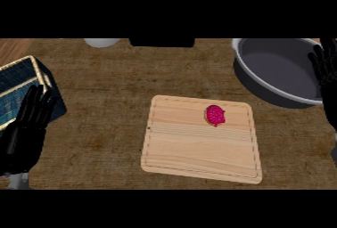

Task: Pick the cupcake from the cutting board and place it in the pot

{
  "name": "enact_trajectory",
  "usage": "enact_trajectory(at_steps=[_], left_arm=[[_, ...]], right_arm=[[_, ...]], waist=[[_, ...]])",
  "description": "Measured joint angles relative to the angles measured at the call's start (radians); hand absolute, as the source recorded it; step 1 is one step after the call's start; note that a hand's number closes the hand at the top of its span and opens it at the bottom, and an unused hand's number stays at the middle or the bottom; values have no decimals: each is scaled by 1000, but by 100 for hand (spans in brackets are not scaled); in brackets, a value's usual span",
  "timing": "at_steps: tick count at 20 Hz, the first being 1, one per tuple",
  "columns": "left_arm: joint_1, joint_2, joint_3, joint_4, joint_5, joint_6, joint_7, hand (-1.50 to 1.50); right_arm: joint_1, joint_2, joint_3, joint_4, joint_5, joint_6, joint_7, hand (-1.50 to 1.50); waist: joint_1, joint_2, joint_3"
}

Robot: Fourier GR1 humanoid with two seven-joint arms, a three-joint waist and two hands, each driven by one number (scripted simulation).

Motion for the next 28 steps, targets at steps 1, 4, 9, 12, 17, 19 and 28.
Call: enact_trajectory(at_steps=[1, 4, 9, 12, 17, 19, 28], left_arm=[[0, -7, -11, 11, -17, 3, 1, 0], [-29, 1, -74, 60, -70, -6, 44, 0], [-19, 18, -182, 114, -130, -54, 109, 0], [-18, 15, -222, 140, -145, -69, 142, 0], [-58, -9, -263, 190, -167, -75, 188, 0], [-71, -18, -269, 204, -175, -74, 200, 0], [-104, -36, -272, 255, -191, -89, 203, 0]], right_arm=[[-4, 12, 16, -12, 16, -16, 27, 150], [-7, 79, 106, 23, 90, -90, 94, 150], [24, 87, 185, 132, 314, -286, 152, -150], [25, 155, 198, 128, 461, -492, 100, -150], [14, 328, 291, 118, 726, -737, 88, -150], [11, 378, 316, 115, 851, -739, 186, -150], [-55, 539, 300, 64, 1152, -493, 717, -150]], waist=[[-7, -3, 1], [-18, -2, 1], [-51, 6, -7], [-64, -3, -3], [-56, -10, -2], [-55, -14, -2], [-54, -18, -2]])
